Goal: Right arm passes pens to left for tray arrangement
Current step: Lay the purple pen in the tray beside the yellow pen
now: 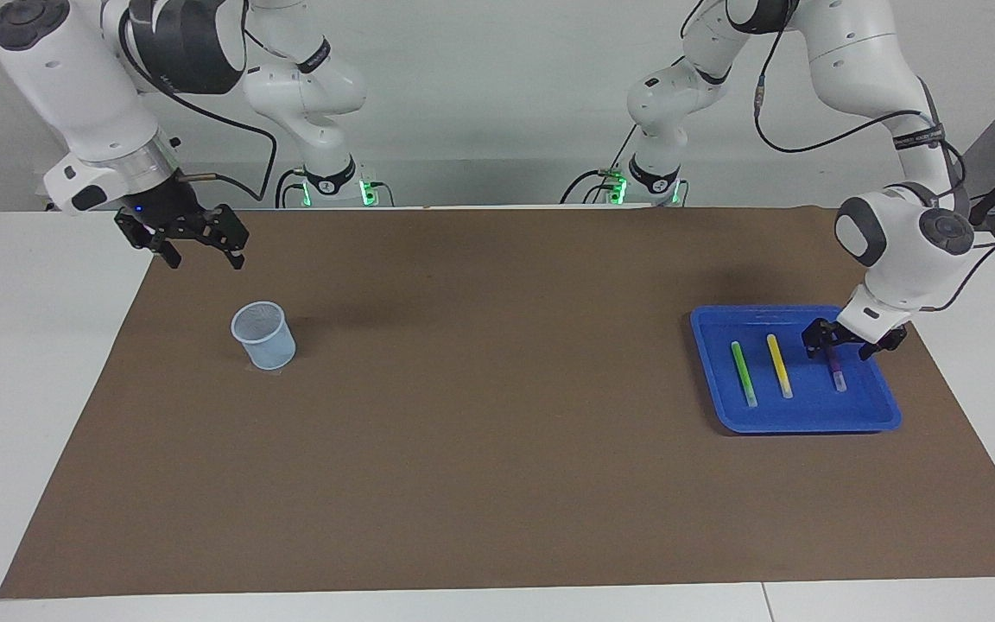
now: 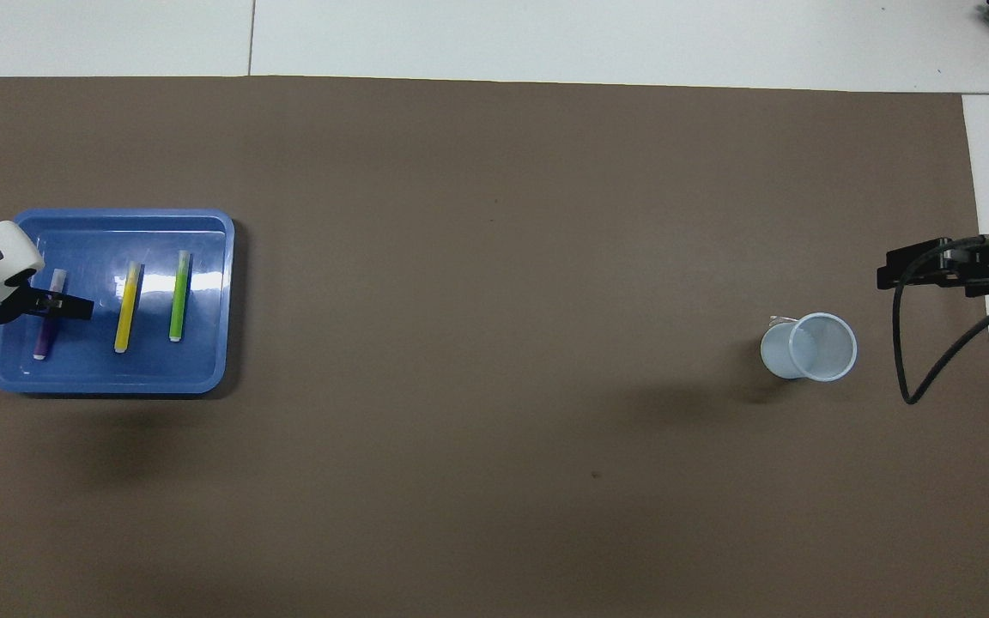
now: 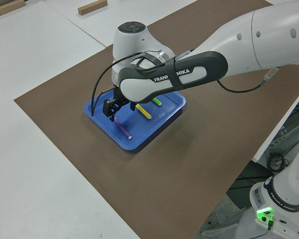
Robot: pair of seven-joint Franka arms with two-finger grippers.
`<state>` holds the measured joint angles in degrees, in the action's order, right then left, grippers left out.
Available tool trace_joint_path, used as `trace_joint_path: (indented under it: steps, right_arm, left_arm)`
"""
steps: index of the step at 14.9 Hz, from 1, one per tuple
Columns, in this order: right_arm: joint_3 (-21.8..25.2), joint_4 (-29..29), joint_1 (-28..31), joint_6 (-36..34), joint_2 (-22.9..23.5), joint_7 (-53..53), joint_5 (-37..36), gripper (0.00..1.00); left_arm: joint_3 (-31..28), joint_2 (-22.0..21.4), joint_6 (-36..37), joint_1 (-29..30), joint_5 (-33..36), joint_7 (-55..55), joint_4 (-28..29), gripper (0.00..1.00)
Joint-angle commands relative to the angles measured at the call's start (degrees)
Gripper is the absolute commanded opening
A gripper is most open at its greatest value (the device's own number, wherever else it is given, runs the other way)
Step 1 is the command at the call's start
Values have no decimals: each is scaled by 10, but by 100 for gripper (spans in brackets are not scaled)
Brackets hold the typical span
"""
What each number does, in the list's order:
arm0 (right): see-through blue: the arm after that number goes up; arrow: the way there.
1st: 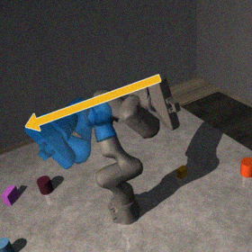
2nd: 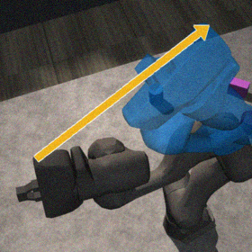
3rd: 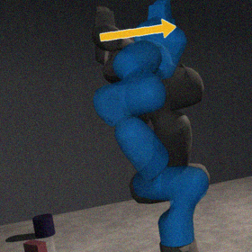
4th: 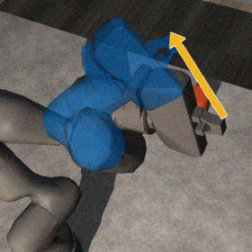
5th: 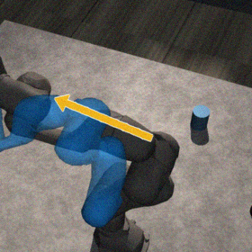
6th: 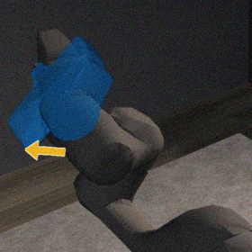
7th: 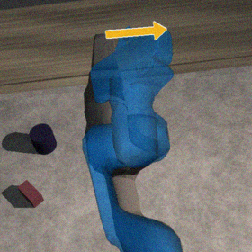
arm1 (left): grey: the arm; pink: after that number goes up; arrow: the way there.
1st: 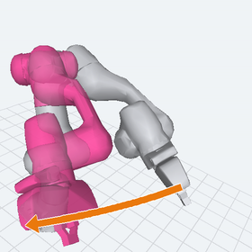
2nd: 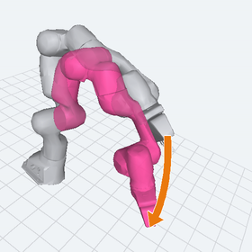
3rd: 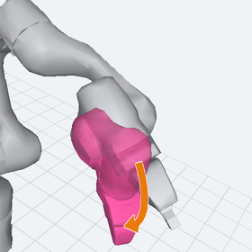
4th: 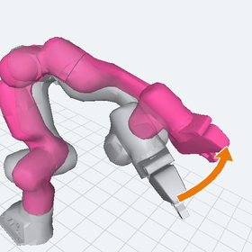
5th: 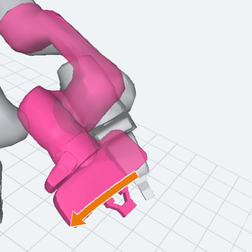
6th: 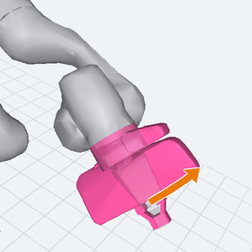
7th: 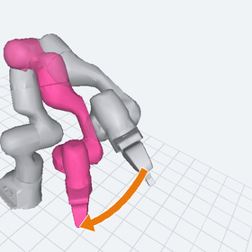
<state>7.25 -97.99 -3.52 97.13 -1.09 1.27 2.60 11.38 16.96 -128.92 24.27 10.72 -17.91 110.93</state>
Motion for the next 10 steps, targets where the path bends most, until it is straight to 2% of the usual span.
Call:
trace_joint_path:
  steps: [1, 6, 10]
  right_arm:
    - [-1, -15, -2, 0, -11, 0, -3, 100]
    - [0, -11, -1, 0, -13, 0, -3, 100]
    - [-1, -11, -3, -1, -13, 0, -2, 100]
  left_arm:
    - [3, -18, 60, -9, -15, 23, -33, 100]
    - [4, -64, 153, -70, -30, 147, -72, 100]
    - [7, -76, 255, -99, -75, 197, -147, 100]
